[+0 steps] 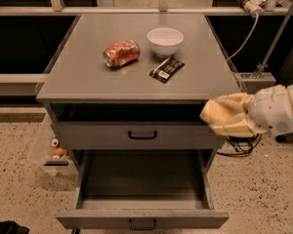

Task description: Pick sponge from middle drawer and place on counter

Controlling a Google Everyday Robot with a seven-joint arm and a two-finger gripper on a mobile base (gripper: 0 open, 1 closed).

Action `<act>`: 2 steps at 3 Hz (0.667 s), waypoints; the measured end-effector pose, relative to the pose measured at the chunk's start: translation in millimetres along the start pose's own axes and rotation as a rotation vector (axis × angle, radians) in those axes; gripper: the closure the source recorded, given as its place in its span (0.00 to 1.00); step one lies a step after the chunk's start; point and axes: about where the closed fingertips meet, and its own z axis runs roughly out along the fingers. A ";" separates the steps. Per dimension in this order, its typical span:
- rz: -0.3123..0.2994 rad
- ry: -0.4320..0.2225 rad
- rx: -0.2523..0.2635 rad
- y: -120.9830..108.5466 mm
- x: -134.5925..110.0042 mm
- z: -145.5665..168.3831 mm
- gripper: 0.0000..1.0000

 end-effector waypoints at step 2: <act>-0.030 -0.011 0.016 -8.7 -15.0 -10.9 1.00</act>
Offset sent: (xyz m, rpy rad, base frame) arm 0.0069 -0.0017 0.0225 0.0006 -0.0389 0.0100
